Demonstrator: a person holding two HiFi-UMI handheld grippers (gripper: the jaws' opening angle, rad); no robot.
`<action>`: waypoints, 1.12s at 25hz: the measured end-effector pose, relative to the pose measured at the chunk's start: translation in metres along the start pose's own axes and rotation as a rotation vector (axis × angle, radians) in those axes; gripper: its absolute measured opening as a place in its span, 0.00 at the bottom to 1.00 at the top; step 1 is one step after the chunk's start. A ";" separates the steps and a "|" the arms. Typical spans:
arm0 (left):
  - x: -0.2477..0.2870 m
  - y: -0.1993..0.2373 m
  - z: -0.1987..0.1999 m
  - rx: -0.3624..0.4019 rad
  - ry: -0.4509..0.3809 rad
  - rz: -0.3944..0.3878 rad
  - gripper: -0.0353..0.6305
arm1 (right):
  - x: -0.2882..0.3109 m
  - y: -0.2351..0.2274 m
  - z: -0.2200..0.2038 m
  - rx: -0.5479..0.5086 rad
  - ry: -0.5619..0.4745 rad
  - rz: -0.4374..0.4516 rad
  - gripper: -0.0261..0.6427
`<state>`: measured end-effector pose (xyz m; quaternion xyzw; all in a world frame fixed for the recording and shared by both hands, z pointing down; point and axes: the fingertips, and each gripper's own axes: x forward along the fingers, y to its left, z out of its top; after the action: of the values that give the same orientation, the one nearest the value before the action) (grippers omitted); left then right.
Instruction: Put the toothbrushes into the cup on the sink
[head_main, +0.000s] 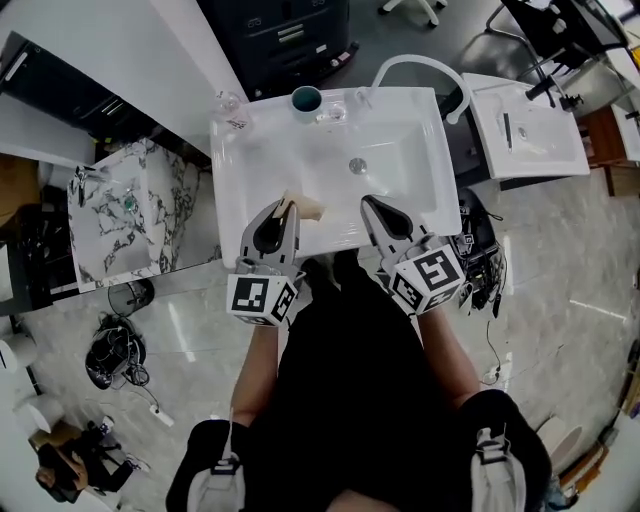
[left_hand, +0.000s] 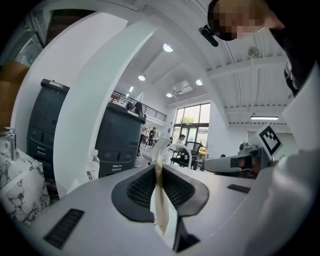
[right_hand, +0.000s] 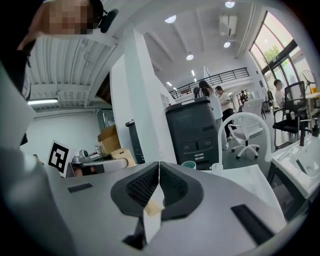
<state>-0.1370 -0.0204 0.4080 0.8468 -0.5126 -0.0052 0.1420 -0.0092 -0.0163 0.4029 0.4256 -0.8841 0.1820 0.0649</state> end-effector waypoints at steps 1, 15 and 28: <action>0.003 0.001 0.002 0.008 0.000 0.005 0.12 | 0.003 -0.004 0.001 0.010 -0.003 0.002 0.08; 0.060 0.013 0.036 0.091 -0.016 0.081 0.12 | 0.049 -0.041 0.032 -0.029 -0.015 0.100 0.09; 0.104 0.029 0.044 0.079 -0.034 0.188 0.13 | 0.063 -0.090 0.036 -0.016 -0.008 0.144 0.09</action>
<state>-0.1195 -0.1334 0.3868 0.7996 -0.5920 0.0141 0.0999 0.0224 -0.1274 0.4110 0.3610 -0.9141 0.1772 0.0513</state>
